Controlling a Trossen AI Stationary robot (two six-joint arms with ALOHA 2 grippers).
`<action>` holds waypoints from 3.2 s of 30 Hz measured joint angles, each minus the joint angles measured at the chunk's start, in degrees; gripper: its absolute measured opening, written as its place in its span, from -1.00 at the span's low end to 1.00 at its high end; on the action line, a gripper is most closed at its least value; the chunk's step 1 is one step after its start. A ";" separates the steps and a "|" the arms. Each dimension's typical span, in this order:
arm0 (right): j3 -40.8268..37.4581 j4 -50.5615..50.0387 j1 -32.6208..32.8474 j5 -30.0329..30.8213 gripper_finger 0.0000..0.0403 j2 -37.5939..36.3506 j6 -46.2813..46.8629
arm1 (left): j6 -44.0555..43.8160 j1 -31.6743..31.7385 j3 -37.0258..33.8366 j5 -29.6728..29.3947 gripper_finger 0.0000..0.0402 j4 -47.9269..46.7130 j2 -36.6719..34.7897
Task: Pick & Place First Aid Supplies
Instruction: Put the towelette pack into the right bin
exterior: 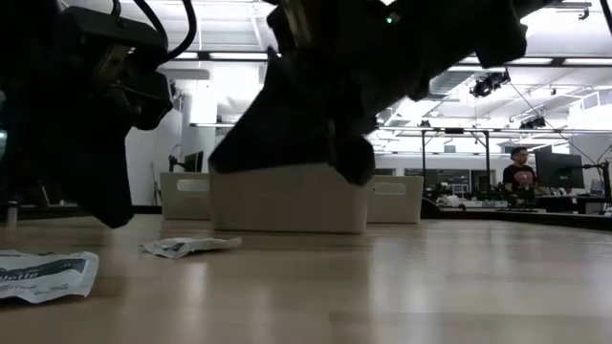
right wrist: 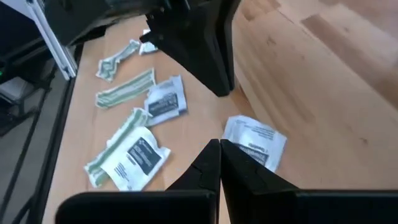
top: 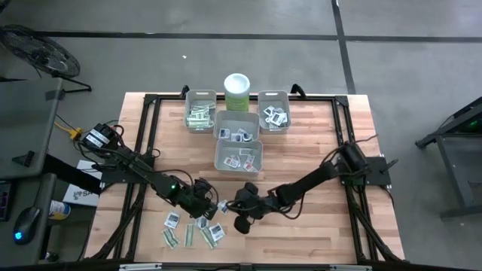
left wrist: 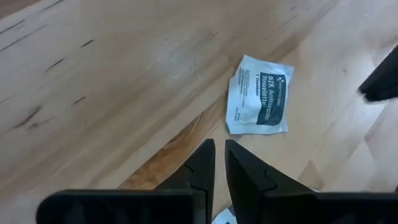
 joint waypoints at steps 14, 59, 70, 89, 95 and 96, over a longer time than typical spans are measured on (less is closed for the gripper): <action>-0.04 0.03 -0.79 0.26 -1.00 3.16 4.65 | -0.02 0.00 0.00 -0.99 -0.81 -0.50 -0.02; 13.90 -20.36 -2.12 -8.02 -1.00 11.19 -4.37 | 0.14 0.05 -0.02 0.46 -0.70 3.63 -0.07; 13.77 -20.13 -2.14 -8.46 -1.00 11.19 -3.81 | 3.07 6.19 -0.02 11.28 -0.09 4.38 0.67; 13.66 -19.94 -2.08 -10.04 -1.00 11.16 -1.31 | 10.21 10.96 -0.02 25.37 -0.33 14.26 6.38; 13.66 -19.98 -2.08 -10.17 -1.00 11.16 -1.42 | 10.50 10.93 -0.17 25.26 -0.72 16.43 6.71; 13.68 -19.98 -2.08 -10.19 -1.00 11.16 -1.41 | 10.51 10.93 -0.17 25.24 -0.80 16.32 6.70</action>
